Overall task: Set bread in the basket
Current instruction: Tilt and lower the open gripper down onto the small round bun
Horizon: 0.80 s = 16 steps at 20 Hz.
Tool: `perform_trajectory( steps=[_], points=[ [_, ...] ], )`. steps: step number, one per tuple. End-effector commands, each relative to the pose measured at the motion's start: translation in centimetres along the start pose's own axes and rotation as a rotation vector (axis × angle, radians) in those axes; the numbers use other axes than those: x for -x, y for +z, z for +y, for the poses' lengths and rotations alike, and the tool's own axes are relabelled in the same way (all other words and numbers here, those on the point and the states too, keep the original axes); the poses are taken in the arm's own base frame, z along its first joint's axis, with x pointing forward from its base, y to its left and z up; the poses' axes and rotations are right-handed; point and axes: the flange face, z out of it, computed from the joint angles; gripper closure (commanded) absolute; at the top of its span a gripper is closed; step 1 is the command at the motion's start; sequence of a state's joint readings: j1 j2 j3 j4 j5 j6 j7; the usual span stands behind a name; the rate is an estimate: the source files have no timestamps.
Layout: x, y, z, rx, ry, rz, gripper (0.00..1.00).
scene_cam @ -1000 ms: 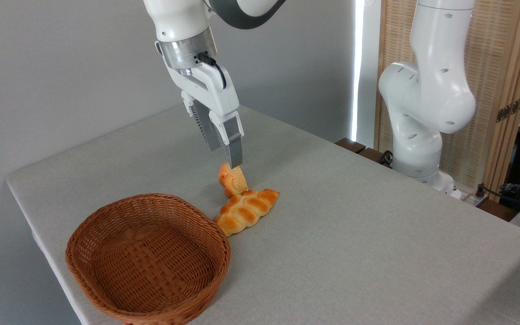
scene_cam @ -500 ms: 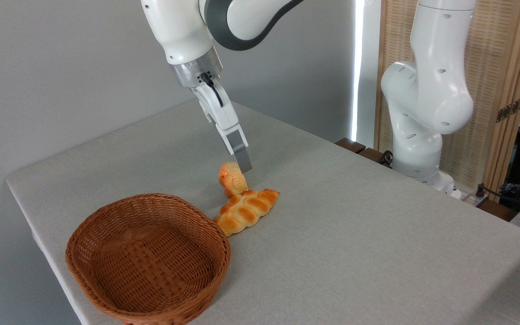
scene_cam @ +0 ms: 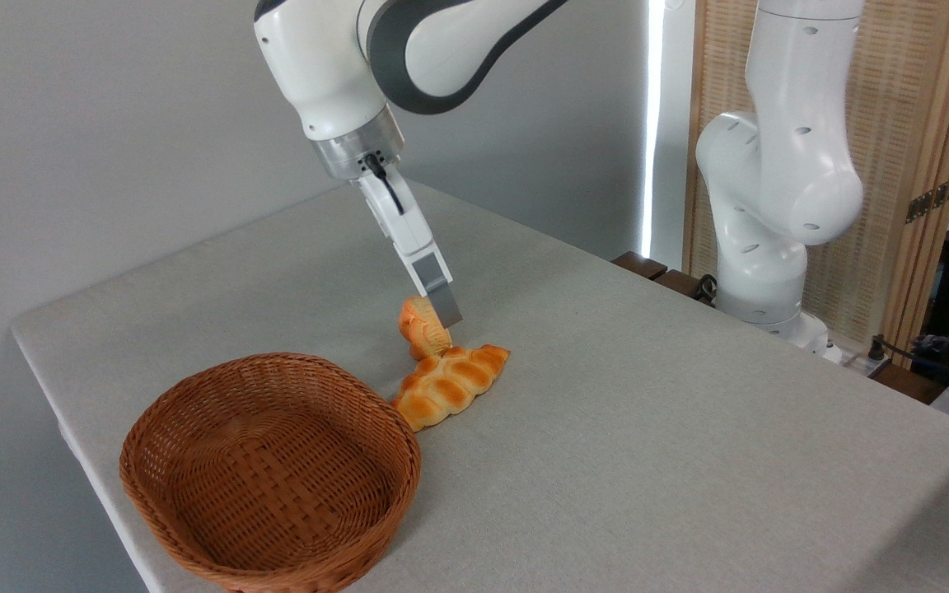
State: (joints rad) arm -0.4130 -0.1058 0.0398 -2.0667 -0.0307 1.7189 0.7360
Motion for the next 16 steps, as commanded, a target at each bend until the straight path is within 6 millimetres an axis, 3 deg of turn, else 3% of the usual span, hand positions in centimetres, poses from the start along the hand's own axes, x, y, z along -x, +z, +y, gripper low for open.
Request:
perform_trajectory(
  steps=[1, 16],
  points=[
    [-1.4, 0.9, 0.2, -0.004, 0.033, 0.009, 0.00],
    [-3.2, 2.7, 0.4, -0.009, 0.059, -0.008, 0.00]
  ],
)
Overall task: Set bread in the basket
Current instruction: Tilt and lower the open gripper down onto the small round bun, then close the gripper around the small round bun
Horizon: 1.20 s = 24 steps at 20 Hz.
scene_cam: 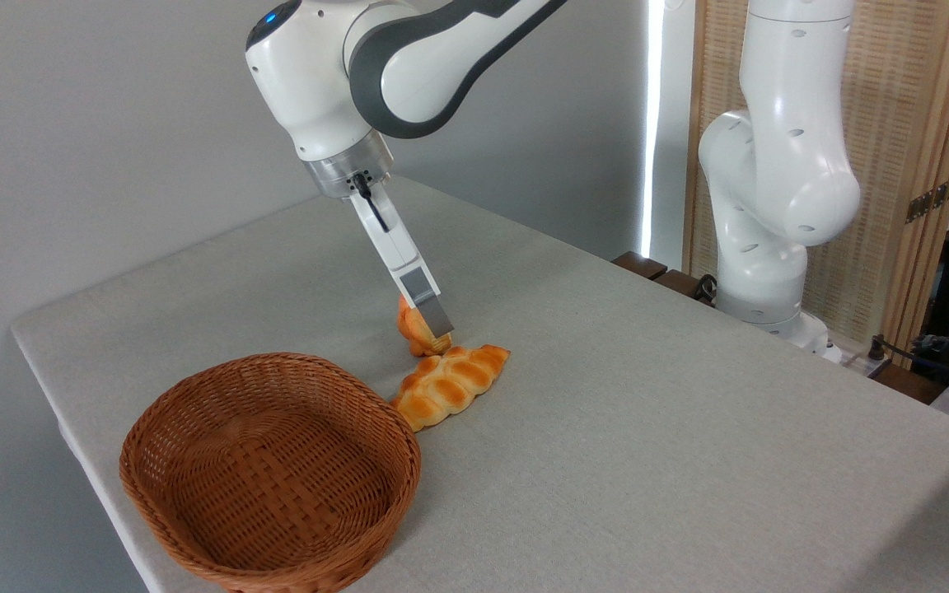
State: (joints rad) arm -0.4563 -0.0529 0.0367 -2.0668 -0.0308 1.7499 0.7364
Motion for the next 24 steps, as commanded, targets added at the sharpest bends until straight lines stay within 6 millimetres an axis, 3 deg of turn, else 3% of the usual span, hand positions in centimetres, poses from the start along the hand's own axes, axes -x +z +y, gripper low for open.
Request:
perform_trajectory(
  steps=[1, 9, 11, 14, 16, 24],
  points=[
    [-0.64, 0.45, -0.31, -0.014, 0.016, 0.018, 0.00],
    [-1.11, 1.15, -0.34, -0.008, 0.018, 0.007, 0.00],
    [-1.24, 1.23, -0.24, -0.007, 0.023, 0.005, 0.12],
    [-1.26, 1.16, -0.25, -0.008, 0.023, 0.007, 0.37],
    [-1.26, 1.16, -0.25, -0.008, 0.026, 0.007, 0.43],
    [-1.15, 1.15, -0.37, -0.008, 0.023, 0.007, 0.45]
  ],
)
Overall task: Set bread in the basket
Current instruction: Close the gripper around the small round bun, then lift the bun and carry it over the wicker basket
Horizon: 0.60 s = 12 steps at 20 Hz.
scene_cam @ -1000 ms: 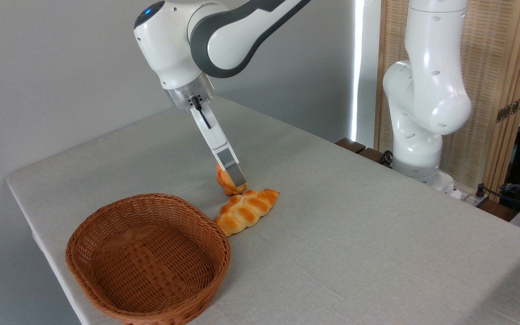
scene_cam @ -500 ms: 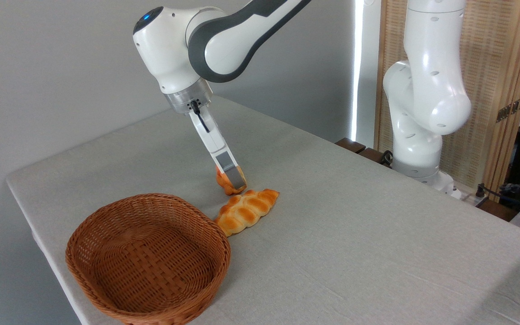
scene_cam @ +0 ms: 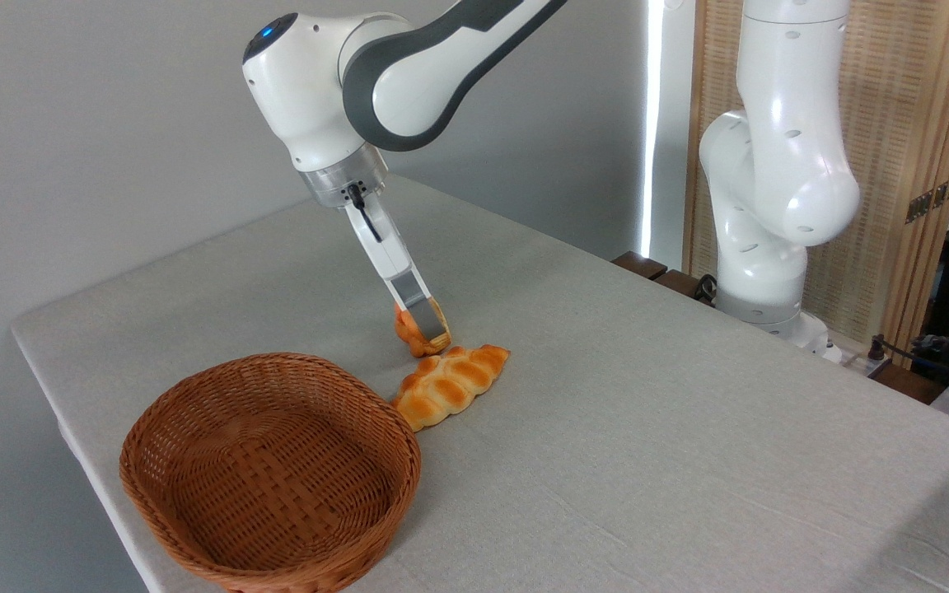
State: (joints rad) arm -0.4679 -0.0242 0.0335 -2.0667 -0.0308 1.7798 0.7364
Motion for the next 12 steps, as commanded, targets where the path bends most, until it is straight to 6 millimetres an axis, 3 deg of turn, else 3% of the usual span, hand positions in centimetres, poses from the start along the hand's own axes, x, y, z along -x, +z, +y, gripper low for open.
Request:
perform_trajectory(
  steps=[1, 8, 12],
  points=[
    [0.0, 0.1, -0.2, -0.004, 0.011, 0.010, 0.45],
    [0.3, -1.2, -0.1, -0.014, 0.008, 0.025, 0.41],
    [0.4, -3.4, 0.1, -0.037, -0.002, 0.059, 0.41]
  ],
)
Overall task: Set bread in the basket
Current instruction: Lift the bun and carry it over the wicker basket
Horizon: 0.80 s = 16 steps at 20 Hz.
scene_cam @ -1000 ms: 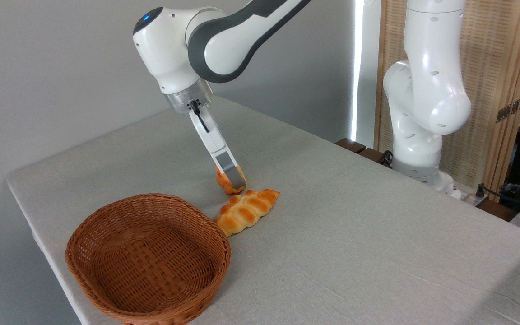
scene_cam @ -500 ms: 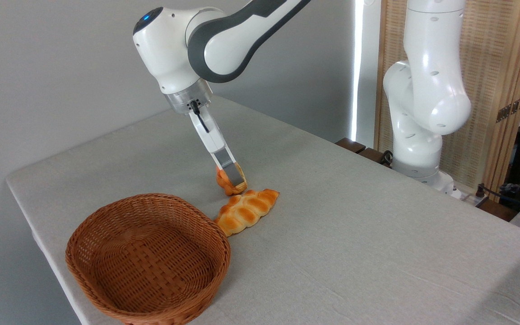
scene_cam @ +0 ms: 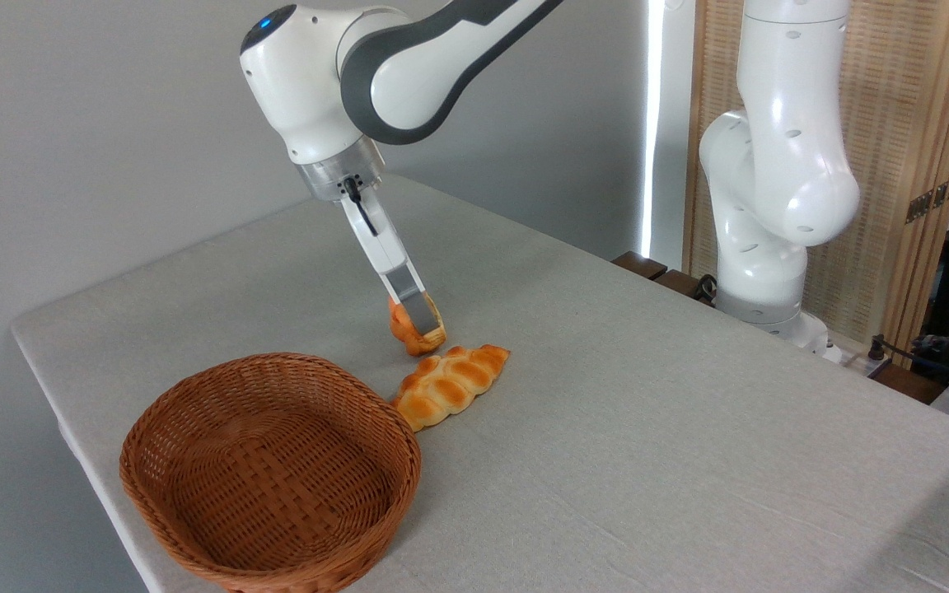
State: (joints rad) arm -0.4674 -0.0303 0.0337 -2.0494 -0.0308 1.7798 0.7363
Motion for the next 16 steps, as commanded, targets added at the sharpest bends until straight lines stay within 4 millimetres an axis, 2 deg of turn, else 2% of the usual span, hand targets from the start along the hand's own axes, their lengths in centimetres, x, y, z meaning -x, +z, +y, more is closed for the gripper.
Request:
perform_trajectory(
  steps=[1, 6, 8, 11, 16],
  points=[
    [0.4, -2.8, 0.0, -0.025, -0.006, 0.052, 0.41],
    [1.1, -7.7, -1.2, -0.086, -0.032, 0.138, 0.41],
    [2.6, -9.6, -3.0, -0.111, -0.073, 0.182, 0.41],
    [3.2, -11.3, -4.0, -0.141, -0.094, 0.230, 0.41],
    [4.7, -12.4, -6.9, -0.208, -0.155, 0.315, 0.41]
  ],
)
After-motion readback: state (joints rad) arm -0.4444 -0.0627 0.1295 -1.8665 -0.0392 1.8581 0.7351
